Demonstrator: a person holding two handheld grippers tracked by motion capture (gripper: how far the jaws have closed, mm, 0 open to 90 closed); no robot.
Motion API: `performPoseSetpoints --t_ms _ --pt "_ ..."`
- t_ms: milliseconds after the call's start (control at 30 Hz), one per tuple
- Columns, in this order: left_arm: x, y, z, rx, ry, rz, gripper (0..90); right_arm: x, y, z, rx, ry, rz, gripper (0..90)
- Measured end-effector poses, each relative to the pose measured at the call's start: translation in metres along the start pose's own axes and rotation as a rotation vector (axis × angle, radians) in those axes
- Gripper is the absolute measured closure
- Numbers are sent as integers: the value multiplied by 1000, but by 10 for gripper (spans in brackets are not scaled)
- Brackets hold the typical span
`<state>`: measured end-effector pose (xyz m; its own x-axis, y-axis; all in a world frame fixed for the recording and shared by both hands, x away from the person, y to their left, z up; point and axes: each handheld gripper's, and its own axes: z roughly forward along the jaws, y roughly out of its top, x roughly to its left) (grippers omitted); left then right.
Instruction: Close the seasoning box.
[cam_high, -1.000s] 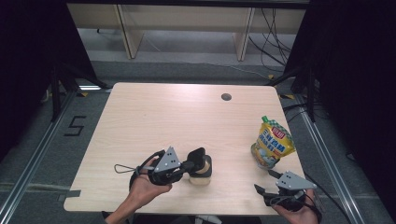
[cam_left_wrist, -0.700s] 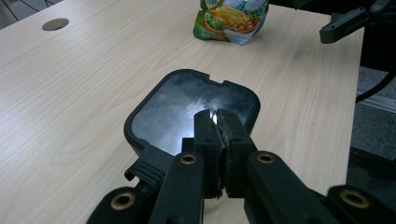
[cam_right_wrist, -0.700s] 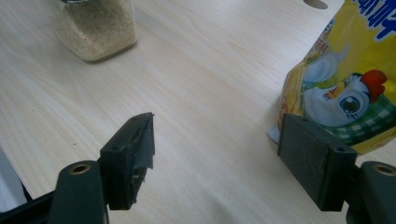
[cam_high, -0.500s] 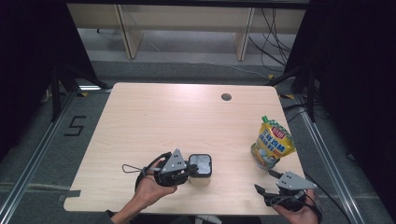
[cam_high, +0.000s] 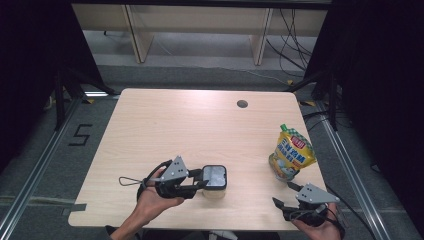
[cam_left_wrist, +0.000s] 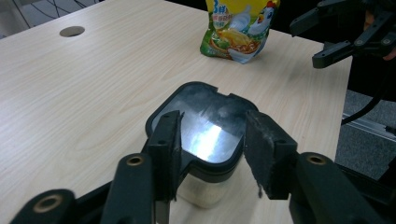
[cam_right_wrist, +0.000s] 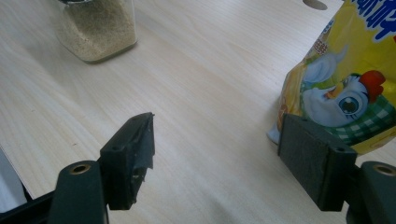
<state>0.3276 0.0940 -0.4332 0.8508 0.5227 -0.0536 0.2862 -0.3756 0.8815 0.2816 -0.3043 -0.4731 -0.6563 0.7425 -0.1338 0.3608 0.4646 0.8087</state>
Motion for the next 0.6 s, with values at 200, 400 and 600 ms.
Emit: performPoseSetpoints --t_ms 200,400,600 --pt "4 -8 -11 5 18 -17 462 0 0 1 0 0 -3 283" --pt "11 -20 -23 39 44 -16 384 1 0 2 -8 10 -2 283" --pt "15 -34 -31 56 56 -41 338 1 0 1 0 5 0 283"
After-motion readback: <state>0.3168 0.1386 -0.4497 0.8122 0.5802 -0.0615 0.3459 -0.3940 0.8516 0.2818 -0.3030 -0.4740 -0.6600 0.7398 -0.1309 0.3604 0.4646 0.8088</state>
